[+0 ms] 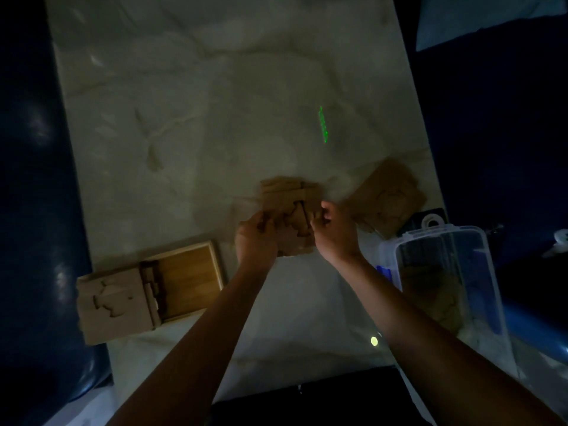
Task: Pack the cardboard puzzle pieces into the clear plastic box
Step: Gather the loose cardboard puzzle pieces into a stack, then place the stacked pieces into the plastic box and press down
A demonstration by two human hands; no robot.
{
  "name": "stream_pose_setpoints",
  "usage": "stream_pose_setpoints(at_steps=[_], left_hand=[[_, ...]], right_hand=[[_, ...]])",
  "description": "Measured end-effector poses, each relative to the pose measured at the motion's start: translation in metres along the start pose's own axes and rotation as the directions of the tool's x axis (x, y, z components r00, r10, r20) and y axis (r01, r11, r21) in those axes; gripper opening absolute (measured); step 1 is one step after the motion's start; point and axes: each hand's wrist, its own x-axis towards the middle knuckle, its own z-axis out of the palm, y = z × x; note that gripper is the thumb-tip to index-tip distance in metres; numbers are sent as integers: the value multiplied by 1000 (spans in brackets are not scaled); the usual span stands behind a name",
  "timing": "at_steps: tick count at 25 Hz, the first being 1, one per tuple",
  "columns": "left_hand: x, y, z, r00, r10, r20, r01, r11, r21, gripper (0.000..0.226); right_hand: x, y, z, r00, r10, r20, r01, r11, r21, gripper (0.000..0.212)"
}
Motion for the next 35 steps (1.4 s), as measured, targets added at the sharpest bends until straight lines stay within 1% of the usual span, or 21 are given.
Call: stream_pose_setpoints(at_steps=[4,9,17,20,22,24,27,29,31,33,35], left_hand=[[5,-3,-5,1000,-4,-28,5,999,35,26],[7,-6,-5,996,68,-64,-63,995,75,28],[18,-7,-7,991,89,-101,-73,986,148,20],[23,-8,-9,993,60,-101,-45,988,146,19],[27,-6,-11,996,9,-88,4,988,152,18],[29,-2,-12,997,-39,-72,52,980,194,17],[27,3,-14,997,-36,-64,53,958,282,19],[25,6,-13,998,-22,-54,38,950,311,16],[21,11,-12,999,1,-40,13,943,331,17],[17,16,-12,999,40,-24,-29,932,360,26],[12,21,-8,998,64,-26,-50,927,371,31]], right_hand=[[-1,1,5,994,-61,-85,57,997,-44,28],[-1,5,11,991,-95,-97,83,990,-114,37],[-2,7,15,986,-113,-126,95,986,-139,35],[1,3,14,988,-100,-118,80,983,-163,35],[3,0,13,990,-86,-109,64,979,-194,34],[4,-5,12,992,-59,-114,34,978,-206,32],[5,-14,11,993,-15,-116,-11,976,-219,33],[6,-18,9,995,-5,-103,-22,967,-254,33],[6,-20,5,998,-4,-60,-12,964,-267,33],[9,-20,-3,999,-3,34,13,952,-307,37],[15,-18,-19,990,-33,137,78,937,-341,40]])
